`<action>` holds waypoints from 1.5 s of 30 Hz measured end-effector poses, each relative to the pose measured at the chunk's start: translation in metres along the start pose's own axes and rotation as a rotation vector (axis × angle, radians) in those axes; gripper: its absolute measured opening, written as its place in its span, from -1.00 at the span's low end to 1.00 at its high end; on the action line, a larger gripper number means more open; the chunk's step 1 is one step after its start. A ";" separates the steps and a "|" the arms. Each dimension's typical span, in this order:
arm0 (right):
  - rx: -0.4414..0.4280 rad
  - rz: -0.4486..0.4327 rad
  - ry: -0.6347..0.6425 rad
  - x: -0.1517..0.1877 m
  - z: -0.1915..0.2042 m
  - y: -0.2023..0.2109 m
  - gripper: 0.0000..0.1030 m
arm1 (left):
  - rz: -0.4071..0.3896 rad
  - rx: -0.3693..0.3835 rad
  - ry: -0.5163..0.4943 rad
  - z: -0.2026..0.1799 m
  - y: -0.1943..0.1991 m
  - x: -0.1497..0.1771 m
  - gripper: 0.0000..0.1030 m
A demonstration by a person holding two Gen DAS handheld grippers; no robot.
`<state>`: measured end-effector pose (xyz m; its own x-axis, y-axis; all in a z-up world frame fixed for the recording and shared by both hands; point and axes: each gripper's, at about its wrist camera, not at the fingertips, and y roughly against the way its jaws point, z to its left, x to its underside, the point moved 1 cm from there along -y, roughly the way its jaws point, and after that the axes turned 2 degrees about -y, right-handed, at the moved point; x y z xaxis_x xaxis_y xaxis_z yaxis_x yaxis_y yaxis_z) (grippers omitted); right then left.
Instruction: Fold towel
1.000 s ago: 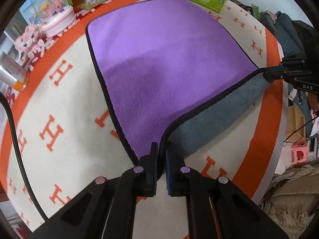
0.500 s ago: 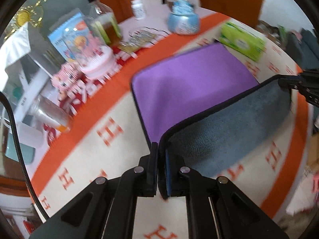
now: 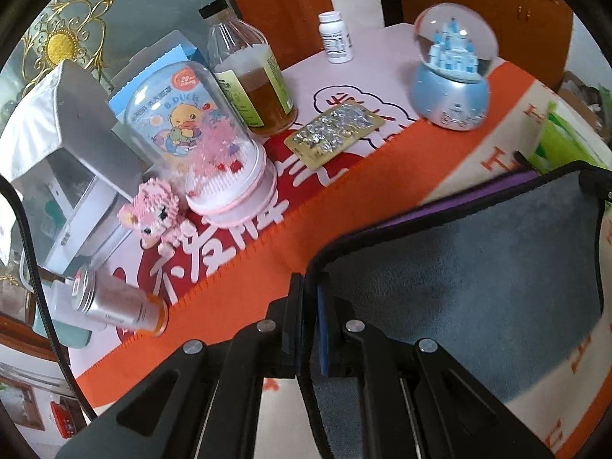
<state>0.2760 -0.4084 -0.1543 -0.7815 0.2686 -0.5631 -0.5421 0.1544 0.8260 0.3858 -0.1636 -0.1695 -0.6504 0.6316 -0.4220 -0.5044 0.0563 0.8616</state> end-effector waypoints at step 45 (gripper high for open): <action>-0.006 0.045 -0.034 0.002 0.028 -0.008 -0.15 | 0.071 0.027 0.345 0.034 -0.002 0.029 0.98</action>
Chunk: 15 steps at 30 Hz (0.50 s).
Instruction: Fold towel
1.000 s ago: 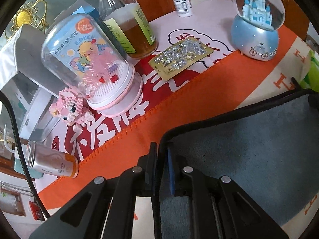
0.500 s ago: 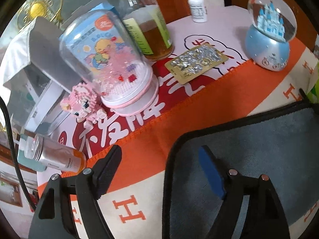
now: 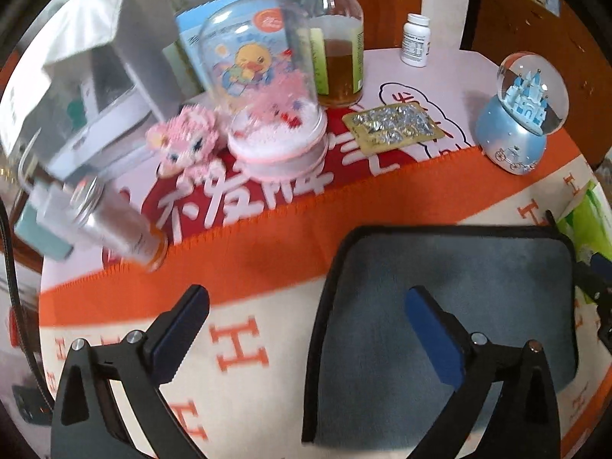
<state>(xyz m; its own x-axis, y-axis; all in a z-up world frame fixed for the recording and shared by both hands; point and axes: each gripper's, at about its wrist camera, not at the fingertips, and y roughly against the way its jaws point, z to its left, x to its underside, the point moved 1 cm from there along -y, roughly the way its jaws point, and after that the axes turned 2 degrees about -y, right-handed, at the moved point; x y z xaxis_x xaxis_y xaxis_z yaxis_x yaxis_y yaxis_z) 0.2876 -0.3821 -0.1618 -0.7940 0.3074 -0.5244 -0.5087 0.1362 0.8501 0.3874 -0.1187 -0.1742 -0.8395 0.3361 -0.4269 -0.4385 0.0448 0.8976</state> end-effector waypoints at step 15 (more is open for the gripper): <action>-0.126 -0.018 0.036 0.053 0.035 0.063 -0.11 | 0.001 0.090 0.168 0.008 0.086 0.095 0.99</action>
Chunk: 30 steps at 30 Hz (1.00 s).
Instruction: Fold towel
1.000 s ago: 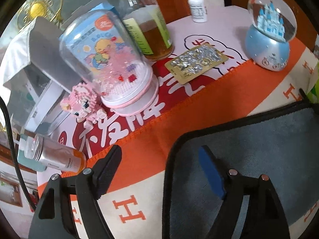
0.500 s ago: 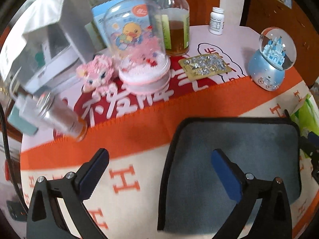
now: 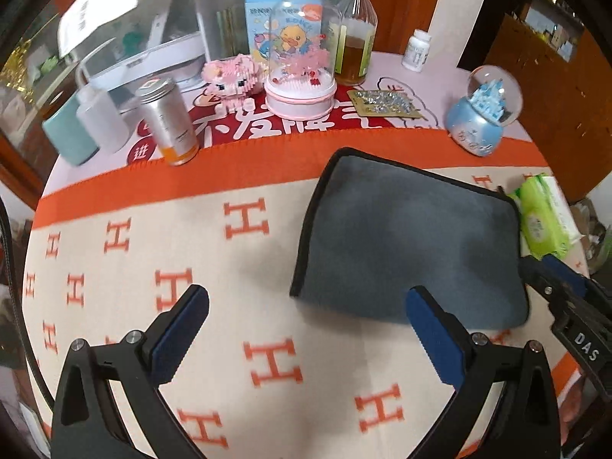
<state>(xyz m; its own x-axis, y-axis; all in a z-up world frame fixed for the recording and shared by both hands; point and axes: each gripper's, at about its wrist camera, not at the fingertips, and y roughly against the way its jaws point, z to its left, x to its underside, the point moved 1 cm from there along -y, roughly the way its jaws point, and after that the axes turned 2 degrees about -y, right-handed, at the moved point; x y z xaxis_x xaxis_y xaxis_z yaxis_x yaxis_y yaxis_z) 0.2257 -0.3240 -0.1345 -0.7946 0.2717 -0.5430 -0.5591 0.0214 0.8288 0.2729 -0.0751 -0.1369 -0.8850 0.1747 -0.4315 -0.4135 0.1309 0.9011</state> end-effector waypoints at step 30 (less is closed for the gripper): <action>-0.151 -0.060 0.143 0.089 0.050 0.158 0.29 | -0.271 -0.094 -0.008 0.002 0.204 0.127 0.99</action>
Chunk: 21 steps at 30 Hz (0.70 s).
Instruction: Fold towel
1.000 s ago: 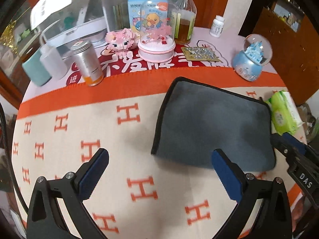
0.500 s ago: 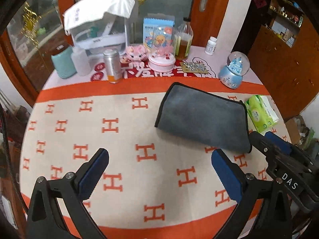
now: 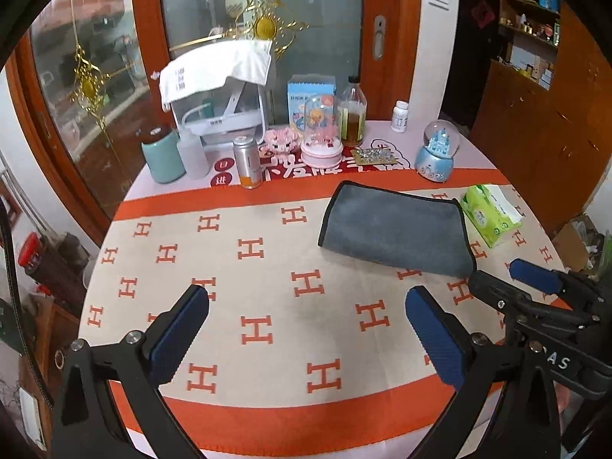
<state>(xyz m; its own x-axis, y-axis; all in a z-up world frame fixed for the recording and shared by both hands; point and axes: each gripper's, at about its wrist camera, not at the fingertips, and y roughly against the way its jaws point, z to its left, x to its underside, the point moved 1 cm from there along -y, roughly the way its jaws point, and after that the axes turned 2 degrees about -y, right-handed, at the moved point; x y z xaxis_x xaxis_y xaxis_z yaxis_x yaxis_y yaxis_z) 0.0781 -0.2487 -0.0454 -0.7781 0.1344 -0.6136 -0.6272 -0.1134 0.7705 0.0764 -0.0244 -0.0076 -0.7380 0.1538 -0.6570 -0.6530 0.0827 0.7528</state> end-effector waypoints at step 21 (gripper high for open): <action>0.016 -0.075 0.053 0.032 0.013 0.061 0.74 | 0.005 -0.063 0.060 -0.002 0.053 0.039 0.99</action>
<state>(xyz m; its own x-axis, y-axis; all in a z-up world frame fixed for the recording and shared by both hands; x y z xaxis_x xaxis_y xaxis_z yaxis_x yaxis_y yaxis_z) 0.0150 -0.2387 -0.0160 -0.7301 0.0892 -0.6775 -0.6833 -0.0896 0.7246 0.0124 -0.0161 0.0065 -0.7487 0.0948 -0.6561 -0.6575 0.0197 0.7532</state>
